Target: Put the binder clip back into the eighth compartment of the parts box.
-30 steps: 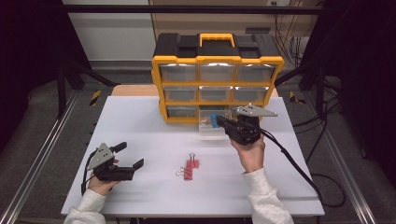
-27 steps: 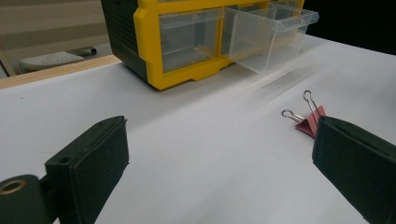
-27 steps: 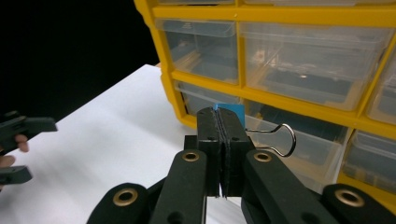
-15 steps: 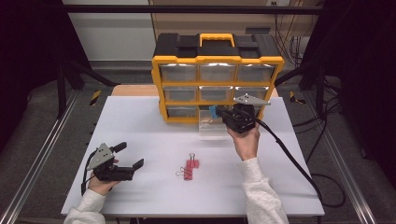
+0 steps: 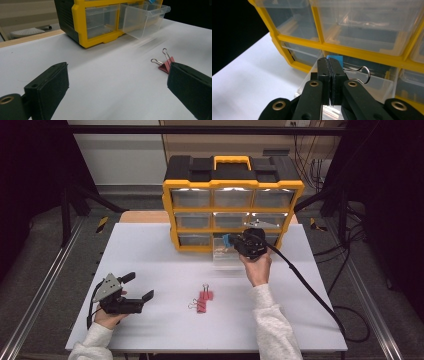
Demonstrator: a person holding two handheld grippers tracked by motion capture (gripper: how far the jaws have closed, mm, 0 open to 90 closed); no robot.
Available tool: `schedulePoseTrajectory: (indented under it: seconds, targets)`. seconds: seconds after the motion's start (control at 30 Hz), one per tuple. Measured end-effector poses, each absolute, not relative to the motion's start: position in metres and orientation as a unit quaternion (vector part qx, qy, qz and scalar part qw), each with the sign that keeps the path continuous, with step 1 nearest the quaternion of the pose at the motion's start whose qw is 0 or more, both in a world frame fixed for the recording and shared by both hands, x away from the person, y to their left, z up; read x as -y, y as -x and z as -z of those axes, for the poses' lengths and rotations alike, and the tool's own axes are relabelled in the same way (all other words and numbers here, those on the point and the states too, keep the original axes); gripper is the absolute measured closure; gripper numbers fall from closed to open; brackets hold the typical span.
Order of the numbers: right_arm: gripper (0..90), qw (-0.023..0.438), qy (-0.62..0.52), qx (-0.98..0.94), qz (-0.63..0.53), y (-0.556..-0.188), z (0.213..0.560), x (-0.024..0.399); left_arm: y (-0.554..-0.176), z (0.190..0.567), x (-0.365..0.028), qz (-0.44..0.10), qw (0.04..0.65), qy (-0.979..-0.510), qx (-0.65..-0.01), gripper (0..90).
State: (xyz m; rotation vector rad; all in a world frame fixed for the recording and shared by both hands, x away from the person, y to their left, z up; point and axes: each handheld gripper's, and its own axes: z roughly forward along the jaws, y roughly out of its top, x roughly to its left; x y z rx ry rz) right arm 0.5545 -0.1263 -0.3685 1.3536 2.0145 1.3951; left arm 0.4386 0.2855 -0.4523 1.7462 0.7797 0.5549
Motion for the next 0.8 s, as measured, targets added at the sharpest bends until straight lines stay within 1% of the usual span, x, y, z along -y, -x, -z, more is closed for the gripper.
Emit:
schedulePoseTrajectory:
  seconds: [0.8]
  targets:
    - [88.9,0.144,-0.514,-0.716,-0.45,-0.574,0.404,0.121,-0.439,0.452,-0.286,-0.234,0.545,-0.734,-0.329,3.3]
